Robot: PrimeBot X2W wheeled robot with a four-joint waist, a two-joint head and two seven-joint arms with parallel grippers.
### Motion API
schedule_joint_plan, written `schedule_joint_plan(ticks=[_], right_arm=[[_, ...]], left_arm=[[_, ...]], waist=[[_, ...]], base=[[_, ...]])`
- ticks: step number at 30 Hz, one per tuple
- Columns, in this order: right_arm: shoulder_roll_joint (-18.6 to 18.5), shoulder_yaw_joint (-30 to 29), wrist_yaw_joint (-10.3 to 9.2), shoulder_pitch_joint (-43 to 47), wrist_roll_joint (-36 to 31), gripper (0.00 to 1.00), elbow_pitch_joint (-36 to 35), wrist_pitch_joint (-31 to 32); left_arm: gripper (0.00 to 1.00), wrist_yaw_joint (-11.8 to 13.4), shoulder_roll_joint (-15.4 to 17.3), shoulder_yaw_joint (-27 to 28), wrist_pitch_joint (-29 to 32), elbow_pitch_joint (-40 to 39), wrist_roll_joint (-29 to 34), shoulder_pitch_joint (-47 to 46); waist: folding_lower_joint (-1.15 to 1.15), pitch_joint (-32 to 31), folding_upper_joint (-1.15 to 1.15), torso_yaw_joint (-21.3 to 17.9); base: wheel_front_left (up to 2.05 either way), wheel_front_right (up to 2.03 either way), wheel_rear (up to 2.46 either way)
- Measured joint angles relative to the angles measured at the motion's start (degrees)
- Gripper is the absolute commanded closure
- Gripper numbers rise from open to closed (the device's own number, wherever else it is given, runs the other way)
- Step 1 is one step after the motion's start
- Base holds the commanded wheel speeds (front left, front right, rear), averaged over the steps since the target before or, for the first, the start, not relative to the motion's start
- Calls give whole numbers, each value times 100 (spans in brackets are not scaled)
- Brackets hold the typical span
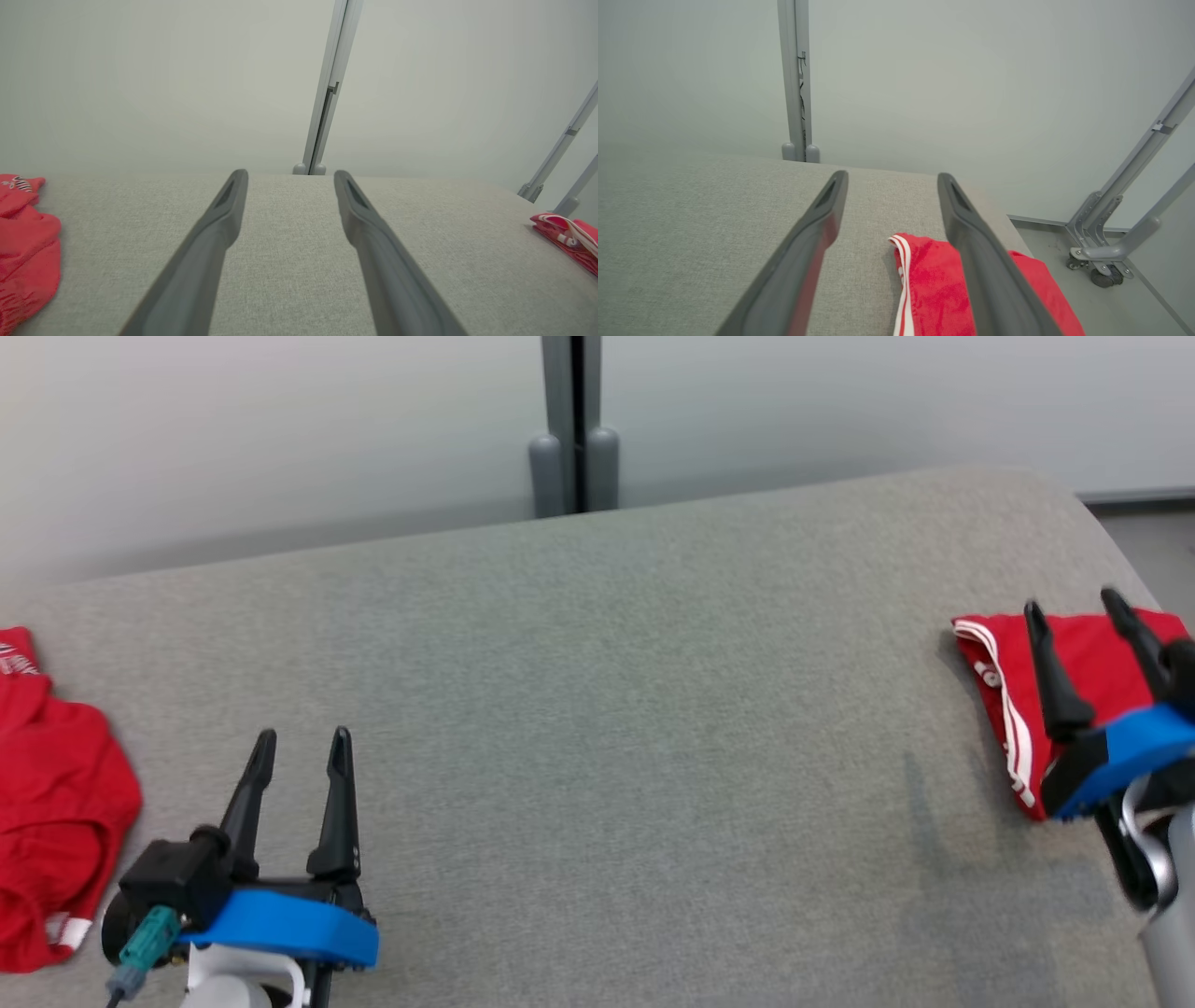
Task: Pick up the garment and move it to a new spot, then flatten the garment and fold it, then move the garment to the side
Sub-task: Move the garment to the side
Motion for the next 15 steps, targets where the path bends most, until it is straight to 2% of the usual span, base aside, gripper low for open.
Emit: schedule_joint_plan(ticks=[9, 15], right_arm=[[1012, -625, -1, 1781, -103, 0, -1694, 302], [1474, -586, -1, 2247, -270, 0, -2073, 433]], left_arm=[[0, 0, -40, 147, -45, 100, -31, 448], [0, 1, -143, 180, -53, 183, -31, 576]], waist=[[0, -436, 0, 550], [1, -545, 0, 708]], base=[[0, 0, 0], [0, 0, 0]])
